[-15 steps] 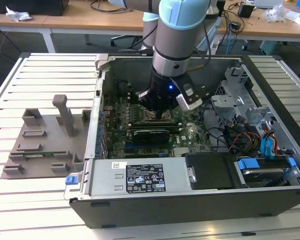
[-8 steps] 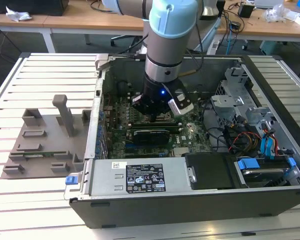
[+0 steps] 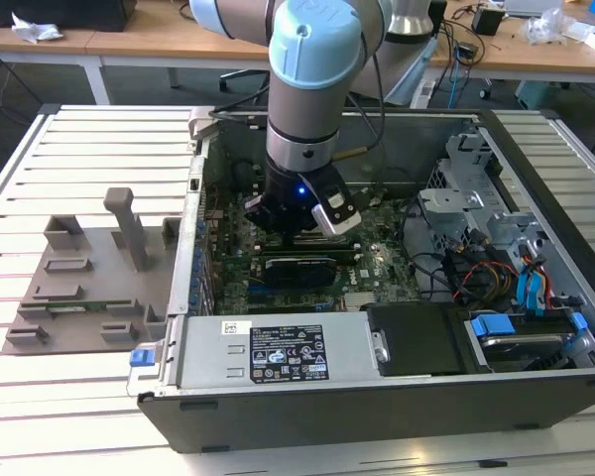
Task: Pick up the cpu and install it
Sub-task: 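Install the second cpu locking lever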
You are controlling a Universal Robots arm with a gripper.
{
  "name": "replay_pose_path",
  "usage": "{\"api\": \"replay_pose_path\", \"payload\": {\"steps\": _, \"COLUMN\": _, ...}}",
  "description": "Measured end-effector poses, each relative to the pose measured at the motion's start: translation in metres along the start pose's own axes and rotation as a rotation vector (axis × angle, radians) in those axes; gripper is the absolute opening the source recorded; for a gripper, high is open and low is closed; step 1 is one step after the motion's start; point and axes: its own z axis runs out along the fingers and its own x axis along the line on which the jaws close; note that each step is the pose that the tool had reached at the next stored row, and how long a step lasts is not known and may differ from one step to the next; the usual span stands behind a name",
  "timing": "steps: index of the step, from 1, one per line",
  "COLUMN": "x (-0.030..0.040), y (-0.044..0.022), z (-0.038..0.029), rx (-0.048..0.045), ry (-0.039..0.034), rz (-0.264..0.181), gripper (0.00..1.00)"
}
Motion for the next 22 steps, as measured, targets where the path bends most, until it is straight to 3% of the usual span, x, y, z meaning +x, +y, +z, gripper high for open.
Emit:
{"api": "replay_pose_path", "payload": {"steps": 6, "x": 0.0011, "y": 0.0078, "z": 0.0044, "rx": -0.0022, "ry": -0.0002, "rz": -0.001, "gripper": 0.11}}
{"api": "replay_pose_path", "payload": {"steps": 13, "x": 0.0011, "y": 0.0080, "z": 0.0048, "rx": -0.0024, "ry": 0.0000, "rz": -0.004, "gripper": 0.11}}
{"api": "replay_pose_path", "payload": {"steps": 15, "x": 0.0011, "y": 0.0081, "z": 0.0024, "rx": -0.0026, "ry": -0.0005, "rz": -0.004, "gripper": 0.11}}
{"api": "replay_pose_path", "payload": {"steps": 17, "x": 0.0015, "y": 0.0089, "z": -0.0069, "rx": -0.0022, "ry": -0.0001, "rz": -0.004, "gripper": 0.11}}
{"api": "replay_pose_path", "payload": {"steps": 19, "x": 0.0006, "y": 0.0095, "z": -0.0117, "rx": -0.0023, "ry": -0.0001, "rz": -0.004, "gripper": 0.11}}
{"api": "replay_pose_path", "payload": {"steps": 20, "x": -0.0025, "y": 0.0094, "z": -0.0119, "rx": -0.0018, "ry": 0.0013, "rz": -0.004, "gripper": 0.11}}
{"api": "replay_pose_path", "payload": {"steps": 22, "x": -0.0187, "y": 0.0102, "z": -0.0123, "rx": 0.0037, "ry": 0.0156, "rz": -0.002, "gripper": 0.11}}
